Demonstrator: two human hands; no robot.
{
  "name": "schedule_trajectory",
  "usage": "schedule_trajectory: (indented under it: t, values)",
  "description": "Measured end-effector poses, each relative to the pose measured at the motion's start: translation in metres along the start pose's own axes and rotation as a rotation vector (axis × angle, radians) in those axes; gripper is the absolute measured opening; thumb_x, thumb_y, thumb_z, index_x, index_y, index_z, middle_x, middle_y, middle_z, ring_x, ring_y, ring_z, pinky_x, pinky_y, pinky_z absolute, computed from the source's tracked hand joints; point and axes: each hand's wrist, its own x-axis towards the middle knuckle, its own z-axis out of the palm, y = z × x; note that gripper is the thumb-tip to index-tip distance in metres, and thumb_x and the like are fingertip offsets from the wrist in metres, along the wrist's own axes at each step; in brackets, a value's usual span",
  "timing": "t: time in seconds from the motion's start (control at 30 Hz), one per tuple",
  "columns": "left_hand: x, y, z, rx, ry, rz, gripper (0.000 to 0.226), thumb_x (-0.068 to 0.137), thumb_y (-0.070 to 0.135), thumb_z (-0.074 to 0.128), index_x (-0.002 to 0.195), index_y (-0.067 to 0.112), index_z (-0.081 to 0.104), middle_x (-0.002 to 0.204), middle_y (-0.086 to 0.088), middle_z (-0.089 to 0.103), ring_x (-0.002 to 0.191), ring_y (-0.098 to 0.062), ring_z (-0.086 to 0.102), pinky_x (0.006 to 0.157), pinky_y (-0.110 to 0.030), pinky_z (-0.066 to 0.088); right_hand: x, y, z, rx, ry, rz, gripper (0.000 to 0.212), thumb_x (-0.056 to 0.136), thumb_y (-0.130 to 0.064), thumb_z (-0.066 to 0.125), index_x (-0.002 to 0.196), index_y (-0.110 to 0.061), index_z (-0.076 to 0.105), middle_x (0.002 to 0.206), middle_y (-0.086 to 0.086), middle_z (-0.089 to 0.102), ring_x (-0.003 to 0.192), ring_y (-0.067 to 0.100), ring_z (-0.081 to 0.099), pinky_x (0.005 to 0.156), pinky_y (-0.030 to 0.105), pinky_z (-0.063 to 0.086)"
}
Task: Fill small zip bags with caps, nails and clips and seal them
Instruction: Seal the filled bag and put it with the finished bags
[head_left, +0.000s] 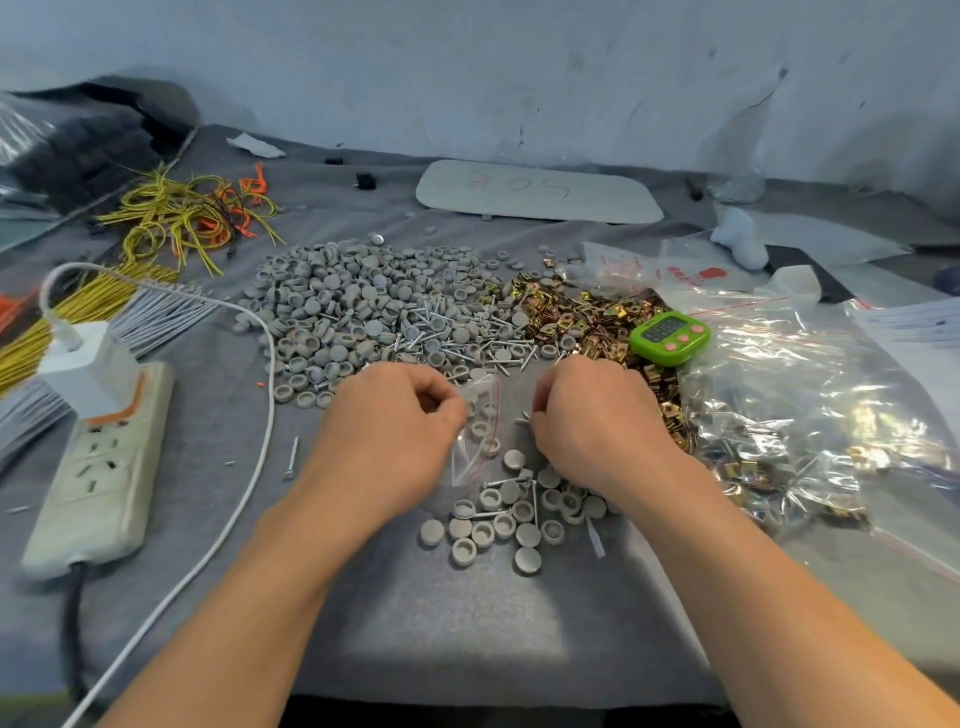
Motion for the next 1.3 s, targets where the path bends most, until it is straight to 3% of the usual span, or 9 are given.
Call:
schedule_trajectory:
  t: [0.17, 0.4, 0.67, 0.77, 0.9, 1.0, 1.1, 1.2, 1.3]
  values:
    - [0.001, -0.001, 0.000, -0.045, 0.055, -0.031, 0.020, 0.087, 0.034, 0.079, 0.067, 0.034, 0.074, 0.058, 0.023, 0.067, 0.049, 0.001, 0.063, 0.051, -0.018, 0.046, -0.010, -0.001, -0.014, 0.162, 0.102, 0.063, 0.011, 0.094, -0.023, 0.061, 0.091, -0.029, 0.069, 0.089, -0.001, 0.072, 0.086, 0.028, 0.066, 0.077, 0.035, 0.048]
    - [0.001, 0.002, -0.002, -0.013, 0.144, -0.008, 0.020, 0.083, 0.039, 0.079, 0.065, 0.036, 0.072, 0.055, 0.029, 0.063, 0.052, 0.005, 0.061, 0.047, -0.012, 0.036, -0.020, -0.011, -0.015, 0.611, 0.083, -0.079, 0.015, 0.078, -0.027, 0.074, 0.063, -0.027, 0.072, 0.054, -0.018, 0.066, 0.051, -0.003, 0.060, 0.043, 0.010, 0.039]
    - [-0.003, 0.003, 0.001, -0.079, 0.127, 0.072, 0.019, 0.083, 0.034, 0.077, 0.065, 0.035, 0.073, 0.057, 0.023, 0.064, 0.057, 0.005, 0.060, 0.045, -0.011, 0.035, -0.012, -0.018, -0.003, 0.501, 0.081, -0.118, 0.012, 0.085, -0.026, 0.077, 0.073, -0.027, 0.079, 0.057, -0.012, 0.067, 0.054, 0.001, 0.064, 0.051, 0.016, 0.048]
    - [-0.001, 0.003, -0.001, -0.139, 0.110, 0.082, 0.021, 0.088, 0.031, 0.073, 0.068, 0.034, 0.071, 0.056, 0.018, 0.062, 0.053, 0.000, 0.055, 0.051, -0.020, 0.036, -0.012, -0.018, -0.005, 0.766, 0.012, -0.087, 0.012, 0.088, -0.019, 0.077, 0.079, -0.026, 0.080, 0.058, -0.012, 0.071, 0.054, -0.001, 0.068, 0.051, 0.013, 0.051]
    - [0.001, -0.001, -0.004, -0.232, 0.104, 0.095, 0.026, 0.094, 0.021, 0.067, 0.068, 0.025, 0.066, 0.053, 0.018, 0.057, 0.050, 0.000, 0.050, 0.049, -0.013, 0.036, -0.013, -0.022, -0.005, 1.242, -0.162, 0.032, 0.027, 0.084, 0.007, 0.074, 0.095, -0.016, 0.080, 0.084, 0.004, 0.080, 0.080, 0.018, 0.079, 0.077, 0.032, 0.064]
    - [0.002, -0.001, -0.005, -0.313, 0.088, 0.081, 0.027, 0.096, 0.020, 0.065, 0.069, 0.024, 0.066, 0.052, 0.017, 0.052, 0.049, -0.003, 0.044, 0.051, -0.019, 0.033, -0.014, -0.023, -0.007, 1.400, -0.197, 0.045, 0.034, 0.083, 0.016, 0.069, 0.094, -0.015, 0.080, 0.089, 0.004, 0.081, 0.079, 0.018, 0.078, 0.073, 0.027, 0.063]
    - [0.003, -0.001, -0.006, -0.433, 0.071, 0.030, 0.029, 0.098, 0.019, 0.063, 0.069, 0.021, 0.065, 0.052, 0.015, 0.047, 0.050, -0.006, 0.039, 0.056, -0.030, 0.033, -0.015, -0.020, -0.006, 1.174, 0.052, 0.024, 0.029, 0.080, 0.005, 0.078, 0.089, -0.023, 0.082, 0.082, -0.008, 0.080, 0.076, 0.009, 0.077, 0.070, 0.025, 0.061]
    - [0.002, 0.001, -0.009, -0.571, 0.062, -0.020, 0.037, 0.100, 0.016, 0.060, 0.064, 0.021, 0.061, 0.051, 0.016, 0.046, 0.048, -0.003, 0.039, 0.049, -0.018, 0.035, -0.013, -0.014, -0.008, 1.012, 0.290, 0.030, 0.014, 0.076, -0.017, 0.088, 0.079, -0.029, 0.081, 0.074, -0.016, 0.077, 0.070, 0.001, 0.074, 0.069, 0.025, 0.060]
    - [0.003, 0.003, -0.012, -0.649, 0.043, -0.045, 0.038, 0.102, 0.015, 0.058, 0.064, 0.020, 0.059, 0.052, 0.015, 0.045, 0.049, 0.000, 0.039, 0.050, -0.013, 0.034, -0.012, -0.013, -0.013, 1.080, 0.051, 0.068, 0.019, 0.087, -0.044, 0.078, 0.083, -0.026, 0.081, 0.076, -0.006, 0.078, 0.059, 0.005, 0.065, 0.071, 0.034, 0.055]
